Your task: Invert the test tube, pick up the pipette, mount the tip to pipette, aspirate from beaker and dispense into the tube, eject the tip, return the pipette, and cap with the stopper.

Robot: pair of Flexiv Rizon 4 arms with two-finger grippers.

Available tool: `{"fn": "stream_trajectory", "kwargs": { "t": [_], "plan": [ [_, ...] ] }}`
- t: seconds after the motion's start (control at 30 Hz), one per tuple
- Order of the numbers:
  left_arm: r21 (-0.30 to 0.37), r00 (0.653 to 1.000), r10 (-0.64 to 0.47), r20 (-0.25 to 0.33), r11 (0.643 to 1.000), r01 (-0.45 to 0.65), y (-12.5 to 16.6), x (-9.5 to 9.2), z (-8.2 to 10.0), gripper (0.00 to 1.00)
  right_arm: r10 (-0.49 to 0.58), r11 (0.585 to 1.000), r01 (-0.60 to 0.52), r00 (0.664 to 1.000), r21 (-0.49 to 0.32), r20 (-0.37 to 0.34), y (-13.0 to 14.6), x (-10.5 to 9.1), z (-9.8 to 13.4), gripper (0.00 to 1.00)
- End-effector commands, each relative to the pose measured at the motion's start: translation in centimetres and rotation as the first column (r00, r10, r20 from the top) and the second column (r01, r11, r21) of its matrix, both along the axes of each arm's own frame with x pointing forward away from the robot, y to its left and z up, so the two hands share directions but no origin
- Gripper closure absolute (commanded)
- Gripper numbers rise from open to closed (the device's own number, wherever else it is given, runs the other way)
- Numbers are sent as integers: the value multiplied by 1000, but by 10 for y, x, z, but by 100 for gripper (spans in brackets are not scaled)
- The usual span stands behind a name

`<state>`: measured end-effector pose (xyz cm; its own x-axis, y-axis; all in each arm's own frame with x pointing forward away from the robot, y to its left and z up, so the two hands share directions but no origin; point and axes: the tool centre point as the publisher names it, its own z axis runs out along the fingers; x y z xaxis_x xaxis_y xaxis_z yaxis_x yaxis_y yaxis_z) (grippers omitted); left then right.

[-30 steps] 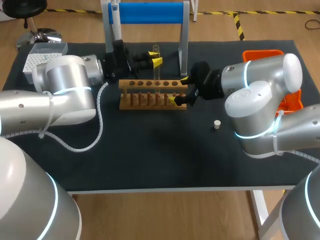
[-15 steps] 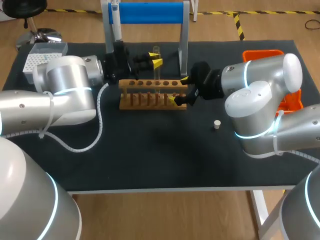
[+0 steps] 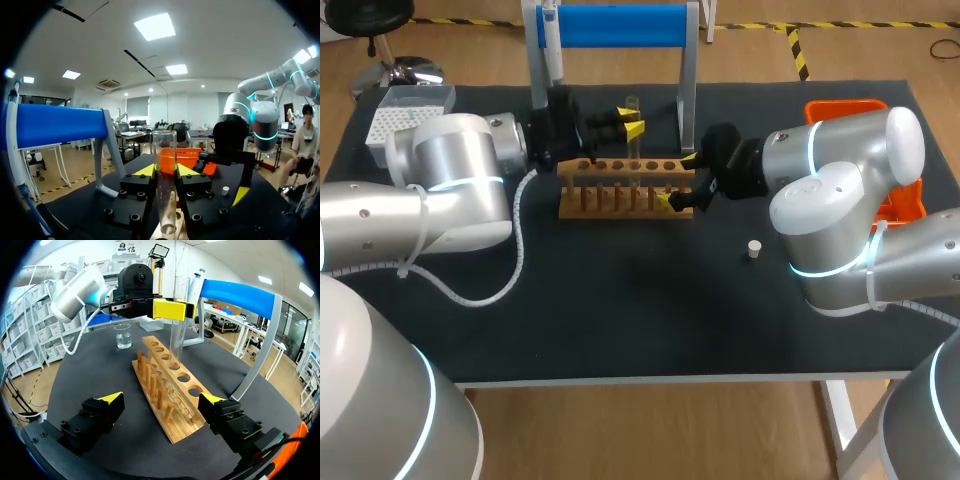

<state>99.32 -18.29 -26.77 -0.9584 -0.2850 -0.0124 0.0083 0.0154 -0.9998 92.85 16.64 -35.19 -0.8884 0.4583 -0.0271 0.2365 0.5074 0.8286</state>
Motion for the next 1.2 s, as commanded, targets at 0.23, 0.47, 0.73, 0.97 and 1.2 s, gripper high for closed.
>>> {"fn": "stream_trajectory", "kwargs": {
  "t": [0.23,0.47,0.73,0.97,1.2],
  "plan": [
    [18,1000,9,-3,1000,-9,0,-2,-5,100,1,1000,-1,1000,-3,-3,-1,0,1,0],
    [25,1000,13,-10,1000,-13,1,-3,-7,100,1,1000,-1,1000,-3,-3,-1,0,1,0],
    [40,1000,5,-10,999,-5,-1,-4,-8,100,1,1000,-1,1000,-3,-3,-1,0,1,0],
    [51,1000,3,-16,999,-2,-3,-5,-10,100,1,1000,-1,1000,-3,-3,-1,0,1,0],
    [71,1000,10,-26,997,-8,-3,-5,-11,100,1,1000,-1,1000,-3,-3,-1,0,1,0]
  ]
}}
